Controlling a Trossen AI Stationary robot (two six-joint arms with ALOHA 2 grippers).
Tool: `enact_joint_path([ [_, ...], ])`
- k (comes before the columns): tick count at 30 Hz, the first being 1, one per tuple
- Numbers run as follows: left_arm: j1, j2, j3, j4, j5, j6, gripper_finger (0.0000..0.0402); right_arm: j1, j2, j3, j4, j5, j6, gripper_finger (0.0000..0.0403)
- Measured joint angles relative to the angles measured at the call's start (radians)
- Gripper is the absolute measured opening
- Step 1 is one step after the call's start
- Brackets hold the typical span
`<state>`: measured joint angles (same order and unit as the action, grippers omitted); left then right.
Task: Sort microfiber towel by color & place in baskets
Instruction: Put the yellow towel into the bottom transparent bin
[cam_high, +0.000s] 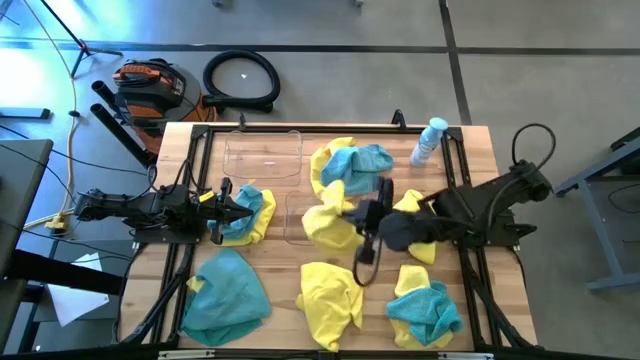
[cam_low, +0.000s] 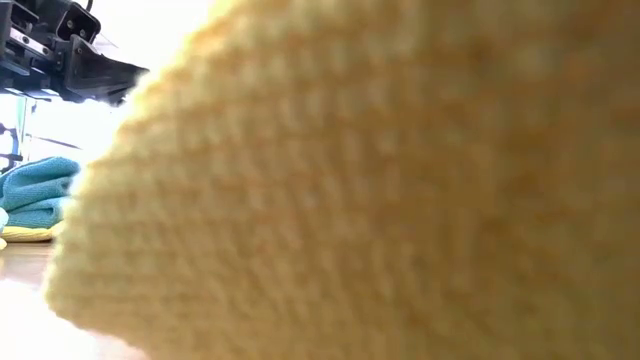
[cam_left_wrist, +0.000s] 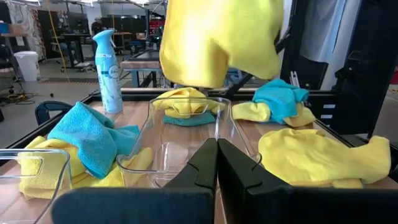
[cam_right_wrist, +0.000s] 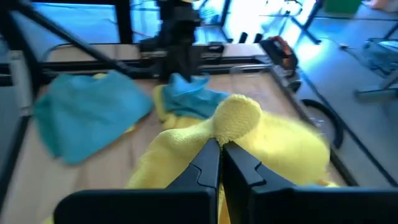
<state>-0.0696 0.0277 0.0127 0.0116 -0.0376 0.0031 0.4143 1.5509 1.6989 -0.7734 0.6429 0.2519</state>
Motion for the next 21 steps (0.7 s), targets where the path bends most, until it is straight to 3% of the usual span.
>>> enact_joint_path([
  [15,0.000,0.000,0.000,0.000,0.000,0.000,0.0000,-0.194,0.179,0.000,-0.014,-0.166,-0.039,0.0000],
  [21,0.000,0.000,0.000,0.000,0.000,0.000,0.0000,-0.235,0.284,0.000,-0.072,-0.219,0.181,0.0000],
])
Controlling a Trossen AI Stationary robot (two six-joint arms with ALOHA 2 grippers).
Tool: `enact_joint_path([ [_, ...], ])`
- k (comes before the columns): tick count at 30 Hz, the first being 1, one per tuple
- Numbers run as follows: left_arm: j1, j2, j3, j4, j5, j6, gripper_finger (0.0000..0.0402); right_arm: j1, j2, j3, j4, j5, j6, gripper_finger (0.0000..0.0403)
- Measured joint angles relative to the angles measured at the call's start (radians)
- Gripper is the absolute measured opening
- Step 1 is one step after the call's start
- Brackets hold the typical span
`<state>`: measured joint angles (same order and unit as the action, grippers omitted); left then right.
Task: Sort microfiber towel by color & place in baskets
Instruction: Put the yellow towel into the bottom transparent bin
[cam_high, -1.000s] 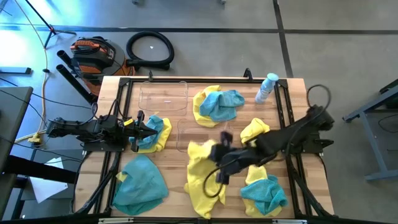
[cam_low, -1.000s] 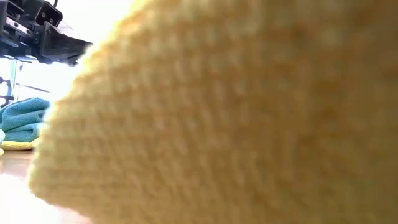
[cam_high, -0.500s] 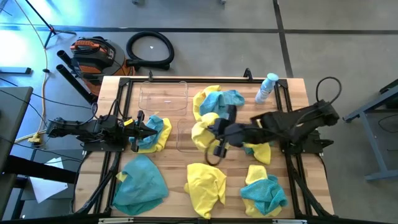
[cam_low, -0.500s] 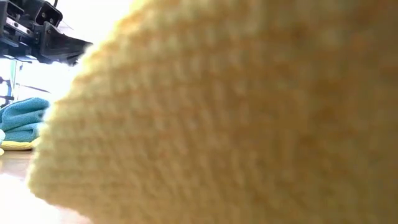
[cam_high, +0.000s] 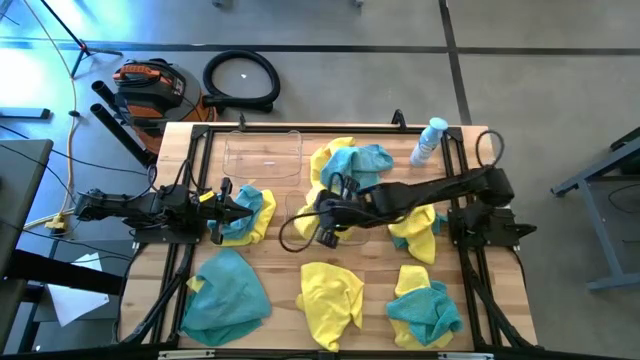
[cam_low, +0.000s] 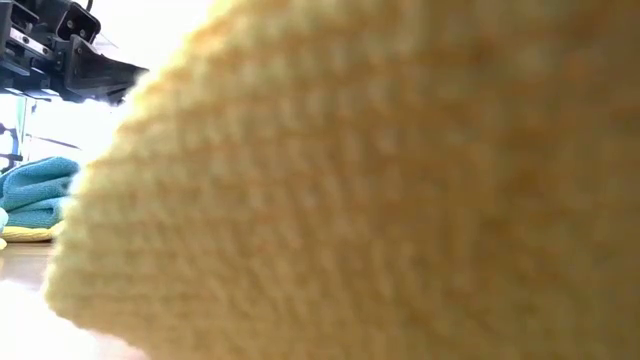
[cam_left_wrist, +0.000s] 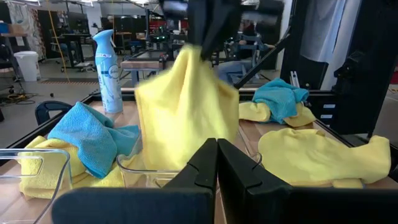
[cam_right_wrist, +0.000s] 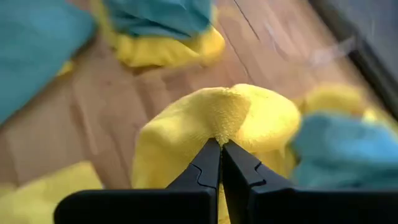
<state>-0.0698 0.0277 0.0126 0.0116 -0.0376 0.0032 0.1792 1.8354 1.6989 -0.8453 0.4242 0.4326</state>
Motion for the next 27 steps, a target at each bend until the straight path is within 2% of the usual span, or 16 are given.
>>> enact_joint_path([
  [5,0.000,0.000,0.000,0.000,0.000,0.000,0.0000,-0.035,0.085,0.000,-0.012,-0.062,0.329,0.0000],
  [8,0.000,0.000,0.000,0.000,0.000,0.000,0.0000,-0.045,0.133,0.000,-0.009,-0.117,0.490,0.0000],
  [12,0.000,0.000,0.000,0.000,0.000,0.000,0.0000,-0.044,0.190,0.000,-0.005,-0.134,0.663,0.0000],
  [15,0.000,0.000,0.000,0.000,0.000,0.000,0.0000,-0.044,0.226,0.000,-0.004,-0.169,0.730,0.0000],
  [20,0.000,0.000,0.000,0.000,0.000,0.000,0.0000,-0.048,0.276,0.000,-0.002,-0.165,0.820,0.0000],
  [27,0.000,0.000,0.000,0.000,0.000,0.000,0.0000,-0.056,0.297,0.000,0.002,-0.171,0.820,0.0008],
])
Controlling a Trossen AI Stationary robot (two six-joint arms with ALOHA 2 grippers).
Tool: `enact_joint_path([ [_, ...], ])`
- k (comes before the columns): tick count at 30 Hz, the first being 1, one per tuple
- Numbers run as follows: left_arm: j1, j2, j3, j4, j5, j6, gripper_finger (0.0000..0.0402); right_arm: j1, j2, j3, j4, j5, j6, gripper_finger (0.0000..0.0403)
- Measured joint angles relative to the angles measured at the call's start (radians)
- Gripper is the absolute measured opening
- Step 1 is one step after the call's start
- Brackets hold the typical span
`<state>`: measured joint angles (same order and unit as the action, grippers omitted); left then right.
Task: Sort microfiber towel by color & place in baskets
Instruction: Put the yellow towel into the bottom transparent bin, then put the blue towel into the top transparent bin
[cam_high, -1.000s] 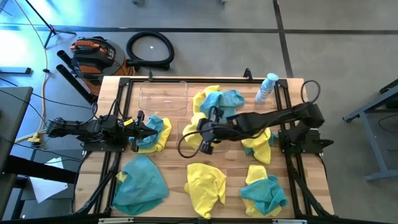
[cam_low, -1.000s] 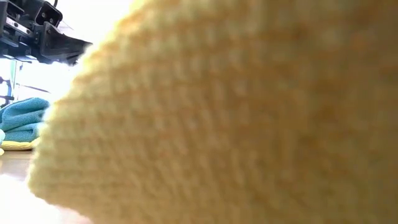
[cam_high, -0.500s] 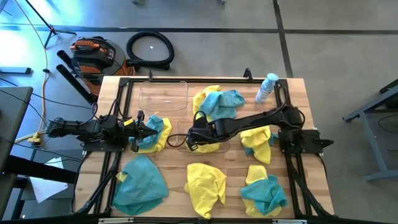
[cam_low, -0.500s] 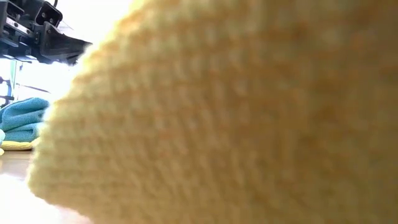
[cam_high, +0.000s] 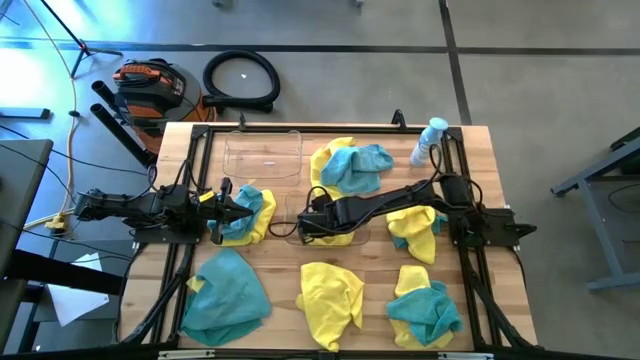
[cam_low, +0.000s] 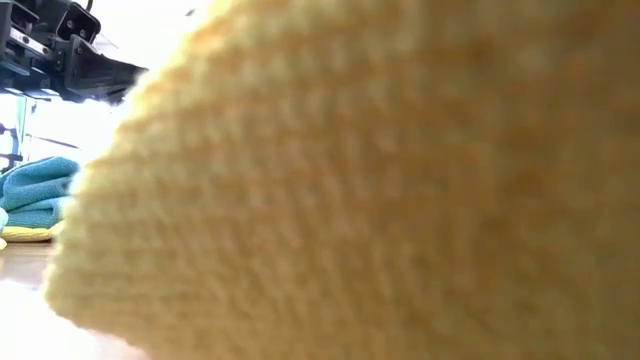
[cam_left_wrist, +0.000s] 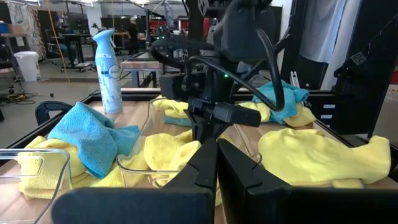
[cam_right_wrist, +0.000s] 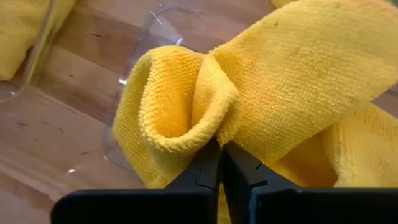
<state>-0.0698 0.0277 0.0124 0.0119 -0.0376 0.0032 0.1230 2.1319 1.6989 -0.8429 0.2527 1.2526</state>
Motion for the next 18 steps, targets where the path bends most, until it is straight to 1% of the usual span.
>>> enact_joint_path([
  [4,0.000,0.000,0.000,0.000,0.000,0.000,0.0000,-0.003,-0.011,0.001,0.001,0.000,0.005,0.0050],
  [7,0.000,0.000,0.000,0.000,0.000,0.000,0.0000,-0.010,-0.011,0.021,-0.026,-0.042,0.004,0.0090],
  [9,0.000,0.000,0.000,0.000,0.000,0.000,0.0000,-0.012,-0.011,0.046,-0.044,-0.053,-0.006,0.0113],
  [11,0.000,0.000,0.000,0.000,0.000,0.000,0.0000,-0.012,-0.014,0.090,-0.091,-0.039,-0.028,0.0131],
  [13,0.000,0.000,0.000,0.000,0.000,0.000,0.0000,-0.012,-0.016,0.148,-0.144,0.002,-0.042,0.0144],
  [18,0.000,0.000,0.000,0.000,0.000,0.000,0.0000,0.003,-0.018,0.323,-0.313,0.070,-0.076,0.0158],
])
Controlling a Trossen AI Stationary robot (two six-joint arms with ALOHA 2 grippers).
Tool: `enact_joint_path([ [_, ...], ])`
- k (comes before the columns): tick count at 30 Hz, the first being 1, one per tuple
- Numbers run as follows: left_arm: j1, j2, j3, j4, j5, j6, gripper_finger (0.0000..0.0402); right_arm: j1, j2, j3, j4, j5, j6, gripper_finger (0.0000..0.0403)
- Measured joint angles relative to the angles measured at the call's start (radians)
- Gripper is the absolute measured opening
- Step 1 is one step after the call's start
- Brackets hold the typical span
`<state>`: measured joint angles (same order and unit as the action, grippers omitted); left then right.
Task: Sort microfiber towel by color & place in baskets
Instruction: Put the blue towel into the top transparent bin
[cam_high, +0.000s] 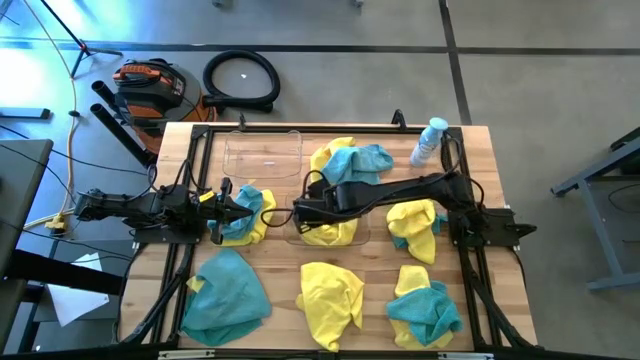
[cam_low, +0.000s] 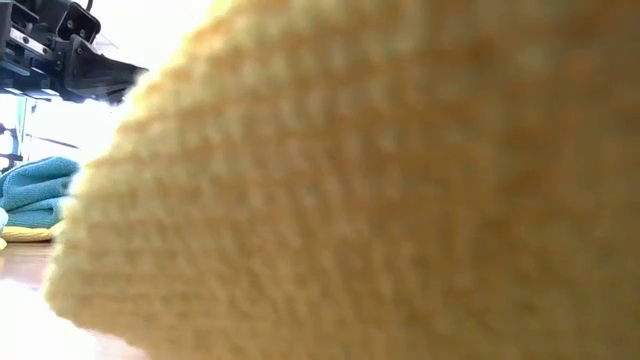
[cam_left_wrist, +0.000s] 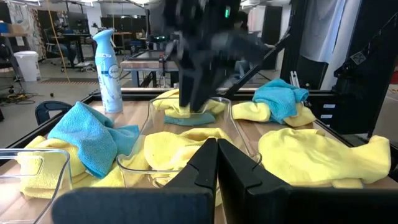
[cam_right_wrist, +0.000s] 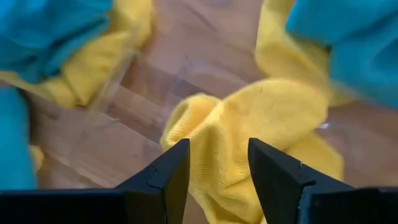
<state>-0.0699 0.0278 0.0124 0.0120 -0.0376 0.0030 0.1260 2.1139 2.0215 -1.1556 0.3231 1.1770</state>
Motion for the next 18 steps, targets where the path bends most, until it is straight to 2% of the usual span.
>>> enact_joint_path([
  [4,0.000,0.000,0.000,0.000,0.000,0.000,0.0000,0.041,-0.002,0.116,-0.124,0.068,-0.058,0.0156],
  [7,-0.001,0.000,0.000,0.000,0.000,-0.057,0.0000,0.082,-0.003,0.133,-0.242,0.153,-0.064,0.0152],
  [9,-0.001,0.000,0.000,0.001,0.000,-0.092,0.0000,0.102,-0.003,0.116,-0.355,0.169,-0.018,0.0146],
  [11,-0.001,0.000,0.000,0.001,0.000,-0.119,0.0000,0.121,-0.007,0.075,-0.429,0.175,0.043,0.0138],
  [14,-0.001,0.000,0.000,0.002,0.000,-0.178,0.0000,0.149,-0.066,-0.054,-0.337,0.172,0.055,0.0125],
  [18,-0.002,0.001,0.003,0.008,0.000,-0.237,0.0000,0.179,-0.208,-0.260,-0.222,0.186,0.105,0.0104],
])
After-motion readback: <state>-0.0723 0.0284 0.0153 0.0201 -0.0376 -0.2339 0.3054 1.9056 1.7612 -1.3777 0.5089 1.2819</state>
